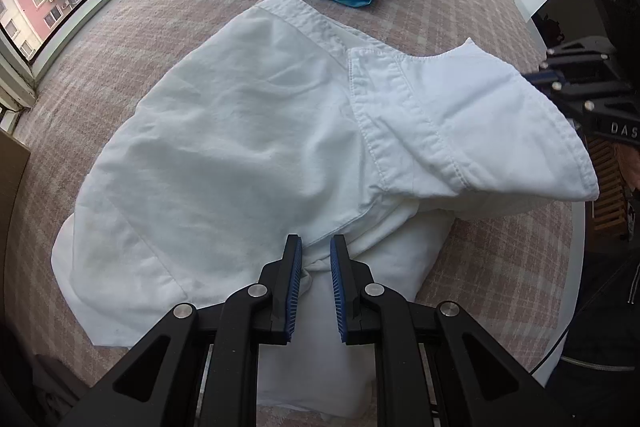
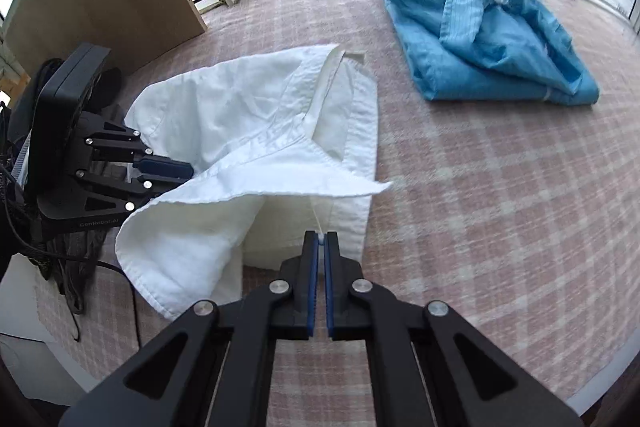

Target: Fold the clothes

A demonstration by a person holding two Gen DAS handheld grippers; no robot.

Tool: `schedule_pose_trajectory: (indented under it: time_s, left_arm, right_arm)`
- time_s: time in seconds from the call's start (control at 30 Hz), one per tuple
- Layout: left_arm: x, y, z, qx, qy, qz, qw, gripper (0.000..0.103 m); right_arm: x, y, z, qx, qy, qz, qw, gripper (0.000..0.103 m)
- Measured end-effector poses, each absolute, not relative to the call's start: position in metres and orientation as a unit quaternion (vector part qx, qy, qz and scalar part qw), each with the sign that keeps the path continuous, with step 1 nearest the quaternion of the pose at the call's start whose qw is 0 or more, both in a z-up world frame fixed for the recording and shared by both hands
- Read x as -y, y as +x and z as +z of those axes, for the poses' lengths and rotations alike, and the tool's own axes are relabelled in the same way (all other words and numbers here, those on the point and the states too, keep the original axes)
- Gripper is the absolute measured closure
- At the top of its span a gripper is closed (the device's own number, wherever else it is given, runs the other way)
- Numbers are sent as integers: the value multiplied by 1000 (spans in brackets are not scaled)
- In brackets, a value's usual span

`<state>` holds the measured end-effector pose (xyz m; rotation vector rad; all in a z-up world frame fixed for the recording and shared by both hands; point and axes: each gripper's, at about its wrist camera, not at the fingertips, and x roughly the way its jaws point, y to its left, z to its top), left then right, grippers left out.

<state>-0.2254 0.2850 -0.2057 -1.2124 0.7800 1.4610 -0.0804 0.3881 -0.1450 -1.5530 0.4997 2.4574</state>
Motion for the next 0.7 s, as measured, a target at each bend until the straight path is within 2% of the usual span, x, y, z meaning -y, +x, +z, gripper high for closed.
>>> schedule_pose_trajectory:
  time_s: [0.13, 0.23, 0.33, 0.47, 0.53, 0.6, 0.7]
  left_arm:
    - [-288, -225, -205, -327, -504, 609, 518, 89]
    - [-287, -225, -204, -326, -505, 609, 517, 89]
    - [-288, -225, -204, -325, -505, 609, 517, 89]
    - [-289, -225, -204, -323, -504, 609, 519, 89]
    - [-287, -227, -203, -321, -505, 609, 521, 89]
    - [-284, -228, -202, -320, -505, 608, 522, 89]
    - [-282, -227, -199, -325, -504, 608, 520, 89]
  right_arm:
    - [-409, -101, -133, -111, -507, 842, 144, 100]
    - [-431, -117, -140, -106, -502, 840, 174, 101]
    - [-440, -121, -161, -148, -555, 807, 137, 100]
    - [-436, -77, -153, -184, -548, 802, 151, 97]
    - [-430, -55, -158, -276, -537, 790, 109, 92]
    - [-421, -38, -166, -350, -523, 773, 78, 91]
    - [-388, -36, -168, -293, -521, 798, 75, 91]
